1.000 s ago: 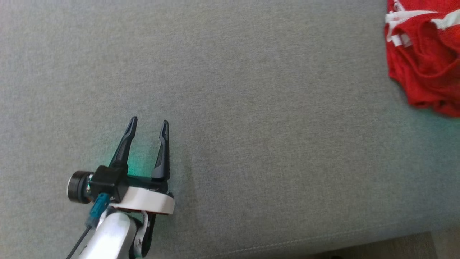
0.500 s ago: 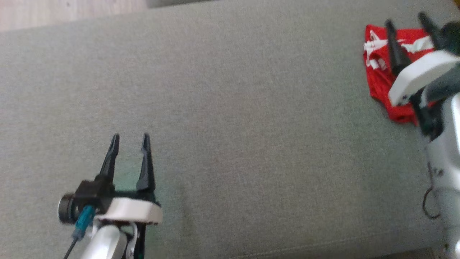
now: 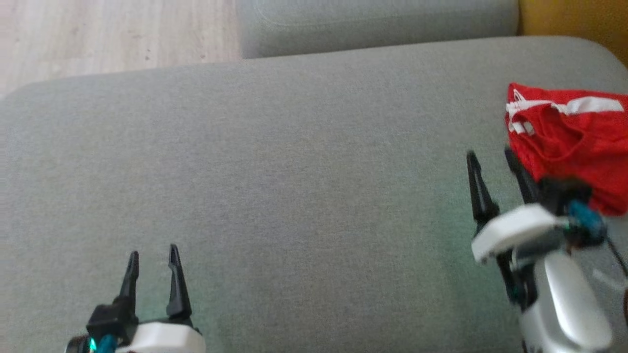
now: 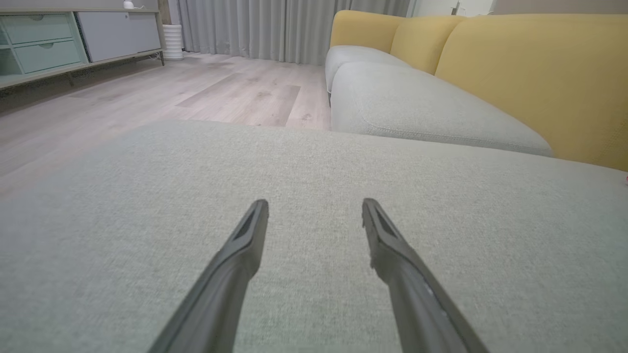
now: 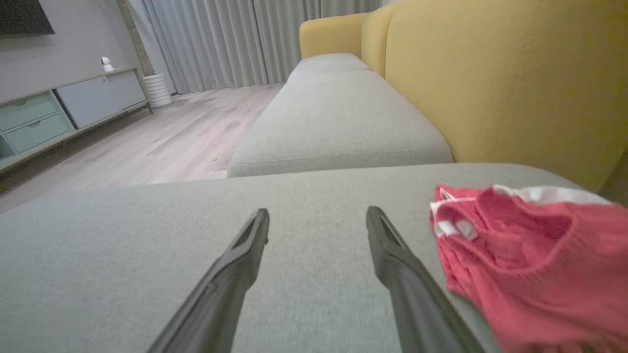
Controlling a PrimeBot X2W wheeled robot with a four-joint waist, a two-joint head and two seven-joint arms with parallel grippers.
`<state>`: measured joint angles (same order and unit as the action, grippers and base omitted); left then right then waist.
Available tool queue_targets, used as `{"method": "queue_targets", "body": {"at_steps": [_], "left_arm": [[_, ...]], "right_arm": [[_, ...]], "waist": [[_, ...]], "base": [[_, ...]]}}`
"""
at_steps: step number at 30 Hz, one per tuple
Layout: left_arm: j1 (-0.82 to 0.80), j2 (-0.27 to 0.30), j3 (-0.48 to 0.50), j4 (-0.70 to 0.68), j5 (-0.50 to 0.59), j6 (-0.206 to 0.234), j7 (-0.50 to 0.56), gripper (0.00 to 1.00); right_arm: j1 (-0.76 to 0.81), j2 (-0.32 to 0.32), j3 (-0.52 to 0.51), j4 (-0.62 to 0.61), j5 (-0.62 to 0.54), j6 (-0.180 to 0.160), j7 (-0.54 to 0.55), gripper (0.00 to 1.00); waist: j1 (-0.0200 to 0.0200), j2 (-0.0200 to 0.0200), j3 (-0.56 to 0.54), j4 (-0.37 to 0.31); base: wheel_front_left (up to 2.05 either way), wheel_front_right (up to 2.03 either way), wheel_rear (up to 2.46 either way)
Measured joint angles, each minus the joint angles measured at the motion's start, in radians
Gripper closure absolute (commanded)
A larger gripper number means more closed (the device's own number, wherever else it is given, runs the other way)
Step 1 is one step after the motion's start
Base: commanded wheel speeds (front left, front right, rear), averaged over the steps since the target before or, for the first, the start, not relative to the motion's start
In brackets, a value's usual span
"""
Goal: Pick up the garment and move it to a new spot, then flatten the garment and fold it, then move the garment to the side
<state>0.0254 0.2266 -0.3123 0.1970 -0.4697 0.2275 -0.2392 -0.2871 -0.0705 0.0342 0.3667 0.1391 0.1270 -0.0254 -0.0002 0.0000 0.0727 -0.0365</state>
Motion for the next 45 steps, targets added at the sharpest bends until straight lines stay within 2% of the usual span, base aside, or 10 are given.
{"method": "queue_targets", "body": {"at_steps": [5, 14, 19, 32, 33, 39, 45], "left_arm": [[0.041, -0.006, -0.004, 0.000, -0.006, 0.001, 0.000, 0.00], [0.056, -0.008, -0.017, 0.007, -0.015, -0.008, 0.002, 0.00], [0.082, -0.011, -0.034, 0.021, -0.015, -0.007, 0.011, 0.00], [0.082, -0.012, -0.047, 0.023, -0.015, 0.002, 0.033, 0.00], [0.082, -0.012, -0.049, 0.023, -0.014, 0.002, 0.033, 1.00], [0.108, -0.026, -0.050, 0.095, -0.016, 0.001, 0.037, 1.00], [0.114, -0.034, -0.041, 0.096, -0.073, -0.016, 0.052, 1.00]], "right_arm": [[0.147, 0.014, -0.014, -0.058, 0.000, 0.000, -0.030, 0.00], [0.299, 0.022, 0.058, -0.157, 0.018, 0.000, -0.054, 0.00], [0.321, 0.023, 0.090, -0.182, 0.018, 0.000, -0.054, 0.00], [0.321, 0.023, 0.092, -0.192, 0.018, 0.000, -0.048, 0.00], [0.322, 0.023, 0.091, -0.192, 0.018, 0.000, -0.048, 1.00], [0.354, 0.023, 0.092, -0.107, 0.021, 0.000, -0.048, 1.00], [0.362, 0.023, 0.090, -0.103, 0.095, 0.000, -0.045, 1.00]], "waist": [[0.0001, 0.0000, -0.029, 0.025], [0.0001, 0.0000, -0.074, 0.040], [0.0002, 0.0000, -0.083, 0.039], [0.0002, 0.0000, -0.086, 0.047], [0.0002, 0.0000, -0.086, 0.049], [0.0002, 0.0000, -0.086, 0.050], [0.0002, 0.0000, -0.085, 0.049]], "base": [[0.00, 0.00, 0.00], [0.00, 0.00, 0.00], [0.00, 0.00, 0.00], [0.00, 0.00, 0.00], [0.00, 0.00, 0.00], [0.00, 0.00, 0.00], [0.00, 0.00, 0.00]]}}
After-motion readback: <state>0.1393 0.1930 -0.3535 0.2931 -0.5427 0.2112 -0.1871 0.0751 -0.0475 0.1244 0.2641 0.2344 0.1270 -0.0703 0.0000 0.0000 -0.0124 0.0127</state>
